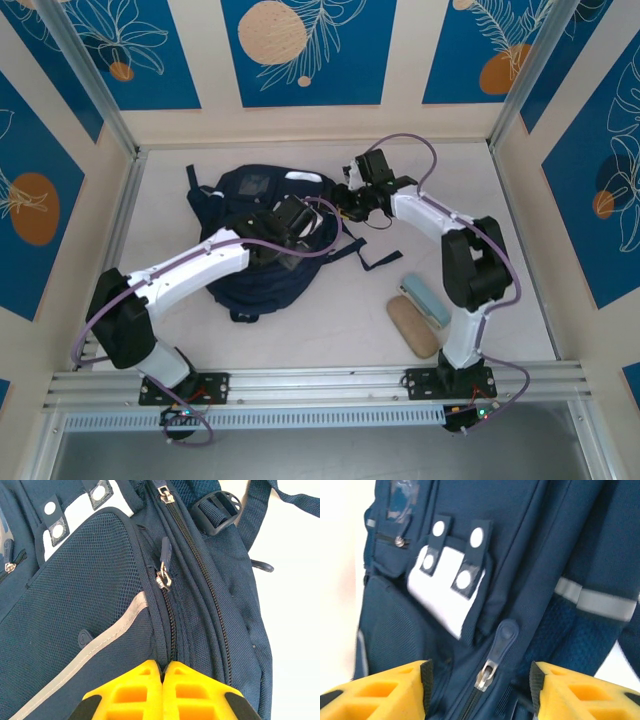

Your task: Pack the student bag

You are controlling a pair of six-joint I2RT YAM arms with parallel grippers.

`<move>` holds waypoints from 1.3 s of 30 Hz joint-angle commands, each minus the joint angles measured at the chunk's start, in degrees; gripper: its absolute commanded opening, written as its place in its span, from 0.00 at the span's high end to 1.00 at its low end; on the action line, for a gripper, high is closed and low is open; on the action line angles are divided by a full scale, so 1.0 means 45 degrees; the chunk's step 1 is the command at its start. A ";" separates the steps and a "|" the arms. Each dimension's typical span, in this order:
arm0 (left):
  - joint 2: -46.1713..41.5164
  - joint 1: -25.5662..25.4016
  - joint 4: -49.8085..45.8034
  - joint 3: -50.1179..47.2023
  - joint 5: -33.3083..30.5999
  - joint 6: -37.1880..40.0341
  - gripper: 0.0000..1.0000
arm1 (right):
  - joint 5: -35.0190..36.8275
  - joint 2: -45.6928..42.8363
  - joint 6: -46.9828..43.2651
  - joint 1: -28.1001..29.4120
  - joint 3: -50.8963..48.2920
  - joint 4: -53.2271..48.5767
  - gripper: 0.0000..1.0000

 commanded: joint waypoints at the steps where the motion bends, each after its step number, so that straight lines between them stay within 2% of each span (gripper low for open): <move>1: -0.0528 0.0077 0.0745 0.0090 0.0112 -0.0126 1.00 | 0.0128 0.0946 -0.0412 0.0002 0.1237 -0.1545 0.46; 7: -0.0429 0.0078 0.0794 -0.0004 0.0267 -0.0243 1.00 | -0.0151 0.1619 -0.0506 0.0056 0.1690 -0.1774 0.47; 11: -0.0404 0.0075 0.0794 0.0002 0.0272 -0.0272 1.00 | -0.0484 0.1954 -0.0897 0.0118 0.2123 -0.2546 0.53; 18: -0.0435 0.0071 0.0737 0.0029 0.0224 -0.0281 1.00 | 0.0590 0.1788 -0.1342 0.0093 0.2243 -0.3667 0.56; 21: -0.0458 0.0065 0.0718 0.0021 0.0246 -0.0292 1.00 | 0.0885 0.1473 -0.1333 0.0107 0.2018 -0.3817 0.64; 25: -0.0406 0.0076 0.0716 0.0036 0.0222 -0.0281 1.00 | 0.0707 0.1040 -0.1286 0.0115 0.1671 -0.3546 0.67; 29: -0.0348 0.0078 0.0699 0.0098 0.0213 -0.0302 1.00 | -0.0191 0.0896 -0.1534 0.0075 0.1496 -0.2815 0.59; 34: -0.0416 0.0071 0.0677 0.0070 0.0186 -0.0361 1.00 | -0.1125 0.0701 -0.1444 -0.0184 0.0880 -0.1274 0.43; 36: -0.0447 0.0067 0.0696 0.0059 0.0196 -0.0377 1.00 | -0.1543 0.0942 -0.1201 -0.0328 0.1003 -0.1089 0.42; 39: -0.0446 0.0078 0.0716 0.0051 0.0227 -0.0419 1.00 | -0.1775 0.1707 -0.1225 -0.0394 0.1730 -0.1587 0.52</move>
